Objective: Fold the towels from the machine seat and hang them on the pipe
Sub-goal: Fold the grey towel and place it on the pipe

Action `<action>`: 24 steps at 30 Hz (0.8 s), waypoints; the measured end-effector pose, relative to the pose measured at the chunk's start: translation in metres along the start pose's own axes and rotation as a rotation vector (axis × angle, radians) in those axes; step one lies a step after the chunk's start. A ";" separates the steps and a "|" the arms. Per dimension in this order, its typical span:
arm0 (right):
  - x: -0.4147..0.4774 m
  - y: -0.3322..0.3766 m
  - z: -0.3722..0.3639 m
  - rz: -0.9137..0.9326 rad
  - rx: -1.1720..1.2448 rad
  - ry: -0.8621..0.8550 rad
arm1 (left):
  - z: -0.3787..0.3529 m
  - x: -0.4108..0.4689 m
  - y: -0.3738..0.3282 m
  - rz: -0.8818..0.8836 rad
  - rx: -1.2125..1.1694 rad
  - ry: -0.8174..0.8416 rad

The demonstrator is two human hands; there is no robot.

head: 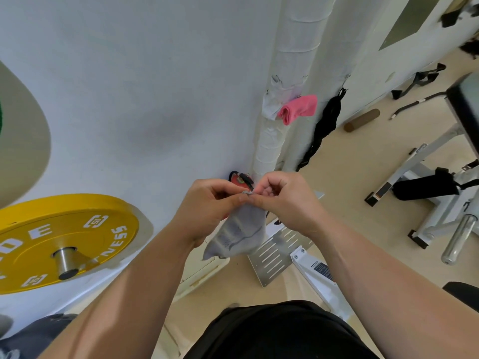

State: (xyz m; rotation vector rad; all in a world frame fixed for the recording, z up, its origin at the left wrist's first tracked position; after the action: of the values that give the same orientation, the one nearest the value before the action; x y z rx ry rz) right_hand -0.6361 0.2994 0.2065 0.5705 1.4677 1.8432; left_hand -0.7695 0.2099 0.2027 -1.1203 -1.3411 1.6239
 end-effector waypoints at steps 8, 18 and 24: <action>0.004 -0.023 -0.005 0.057 -0.475 0.132 | 0.015 0.018 0.001 -0.005 0.148 -0.178; 0.007 -0.068 -0.004 0.027 -0.854 0.199 | 0.060 0.036 -0.018 -0.138 0.168 -0.422; 0.010 -0.091 0.006 -0.086 -1.064 0.210 | 0.083 0.037 -0.032 -0.187 0.018 -0.537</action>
State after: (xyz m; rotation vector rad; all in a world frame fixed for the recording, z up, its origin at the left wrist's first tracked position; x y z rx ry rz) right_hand -0.6160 0.3205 0.1199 -0.2126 0.4302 2.3035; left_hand -0.8603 0.2217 0.2339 -0.5365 -1.7015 1.8612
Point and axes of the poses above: each hand's wrist, its own x-axis towards the middle knuckle, its own z-axis out of the back of the hand, y = z × x, the point moved 8 cm from there along x, towards the middle knuckle, and after that the axes turned 4 degrees about x, right-handed, at the moved point
